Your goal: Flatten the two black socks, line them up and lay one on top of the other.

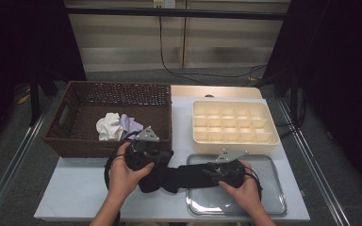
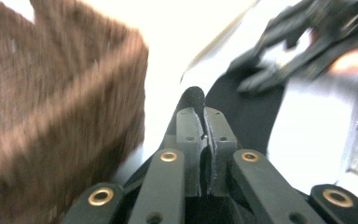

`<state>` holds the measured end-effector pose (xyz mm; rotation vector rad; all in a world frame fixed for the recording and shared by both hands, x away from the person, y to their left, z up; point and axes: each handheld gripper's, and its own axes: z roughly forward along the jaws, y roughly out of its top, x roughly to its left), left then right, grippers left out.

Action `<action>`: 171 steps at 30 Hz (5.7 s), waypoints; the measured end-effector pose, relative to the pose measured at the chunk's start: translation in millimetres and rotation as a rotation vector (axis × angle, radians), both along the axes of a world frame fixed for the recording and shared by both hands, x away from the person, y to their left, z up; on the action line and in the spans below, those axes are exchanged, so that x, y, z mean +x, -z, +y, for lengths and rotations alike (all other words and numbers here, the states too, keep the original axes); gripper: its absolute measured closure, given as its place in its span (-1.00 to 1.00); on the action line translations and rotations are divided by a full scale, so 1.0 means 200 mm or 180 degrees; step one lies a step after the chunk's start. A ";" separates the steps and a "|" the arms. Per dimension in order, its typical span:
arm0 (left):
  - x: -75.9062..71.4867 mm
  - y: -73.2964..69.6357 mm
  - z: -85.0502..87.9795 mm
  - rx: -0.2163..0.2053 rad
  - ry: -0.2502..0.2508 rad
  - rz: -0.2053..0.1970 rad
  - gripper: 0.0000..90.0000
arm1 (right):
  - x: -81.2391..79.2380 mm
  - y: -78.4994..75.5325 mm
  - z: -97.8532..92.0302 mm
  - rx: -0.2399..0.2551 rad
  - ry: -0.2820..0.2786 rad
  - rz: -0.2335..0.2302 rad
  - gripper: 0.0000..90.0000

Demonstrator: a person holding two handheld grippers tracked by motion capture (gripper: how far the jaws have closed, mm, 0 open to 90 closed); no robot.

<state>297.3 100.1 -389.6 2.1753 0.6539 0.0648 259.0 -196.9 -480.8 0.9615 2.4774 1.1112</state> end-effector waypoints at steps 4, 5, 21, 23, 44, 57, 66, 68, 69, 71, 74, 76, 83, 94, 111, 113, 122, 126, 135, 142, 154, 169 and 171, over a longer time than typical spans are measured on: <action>-0.03 -0.10 -0.01 -0.0237 0.0052 -0.0221 0.91 | 0.00 0.00 0.00 -0.0001 0.0002 -0.0001 0.46; -0.04 -0.08 0.00 -0.0224 0.0055 -0.0213 0.91 | 0.00 0.00 0.00 -0.0002 0.0001 -0.0001 0.46; -0.11 0.26 0.23 0.0175 -0.0146 0.0298 0.91 | 0.00 0.00 0.01 -0.0015 0.0003 -0.0007 0.46; -0.11 0.27 0.24 0.0226 -0.0125 0.0347 0.91 | 0.00 0.00 0.01 -0.0028 0.0000 -0.0015 0.45; -0.16 0.32 0.23 0.0270 -0.0054 0.0430 0.88 | 0.02 -0.11 0.34 0.0218 -0.0516 0.0101 0.28; -0.16 0.29 0.22 0.0273 -0.0047 0.0371 0.88 | 0.03 -0.06 0.48 0.0214 -0.0774 0.0360 0.94; -0.13 0.14 0.24 -0.0117 -0.0181 -0.0003 0.88 | 0.08 -0.19 0.40 0.0404 -0.0553 0.0096 0.95; -0.12 0.12 0.24 -0.0164 -0.0192 -0.0048 0.88 | 0.09 -0.21 0.39 0.0397 -0.0518 0.0029 0.95; -0.12 0.12 0.23 -0.0190 -0.0178 -0.0053 0.88 | 0.09 -0.24 0.36 0.0387 -0.0471 -0.0085 0.95; -0.13 0.13 0.20 -0.0169 -0.0095 -0.0018 0.88 | 0.10 -0.24 0.33 0.0377 -0.0450 -0.0127 0.95; -0.14 0.17 0.16 -0.0041 -0.0017 0.0065 0.87 | 0.09 -0.20 0.28 0.0321 -0.0400 -0.0103 0.95; -0.15 0.21 0.16 0.0053 0.0010 0.0139 0.86 | 0.08 -0.15 0.24 0.0310 -0.0368 -0.0044 0.95; -0.17 0.27 0.18 0.0182 0.0008 0.0273 0.86 | 0.02 -0.07 0.16 0.0306 -0.0337 0.0059 0.95; -0.12 0.27 0.11 0.0116 -0.0108 0.0163 0.57 | -0.01 -0.05 0.19 0.0270 -0.0445 0.0056 0.93; -0.05 0.40 0.03 0.0383 -0.0133 0.0256 0.70 | -0.02 -0.03 0.19 0.0253 -0.0463 0.0077 0.90; -0.06 0.40 0.03 0.0420 -0.0102 0.0263 0.79 | -0.02 -0.03 0.19 0.0257 -0.0459 0.0072 0.89; -0.05 0.26 0.09 0.0060 -0.0180 0.0056 0.84 | -0.01 -0.05 0.17 0.0308 -0.0388 0.0062 0.90; -0.05 0.19 0.13 -0.0123 -0.0238 -0.0086 0.84 | 0.00 -0.06 0.15 0.0313 -0.0368 0.0040 0.91; -0.06 0.14 0.21 -0.0272 -0.0246 -0.0296 0.83 | 0.02 -0.12 0.05 0.0342 -0.0178 -0.0124 0.91; -0.07 0.17 0.20 -0.0210 -0.0211 -0.0263 0.83 | 0.00 -0.08 0.00 0.0314 -0.0105 0.0020 0.74; -0.07 0.18 0.18 -0.0178 -0.0144 -0.0280 0.83 | 0.08 -0.21 0.07 0.0282 -0.0061 -0.0109 0.55; -0.12 0.20 0.19 -0.0094 -0.0150 -0.0270 0.81 | 0.00 -0.08 0.18 0.0319 -0.0442 0.0173 0.61; -0.12 0.20 0.19 -0.0082 -0.0147 -0.0267 0.81 | -0.02 -0.07 0.17 0.0295 -0.0460 0.0196 0.61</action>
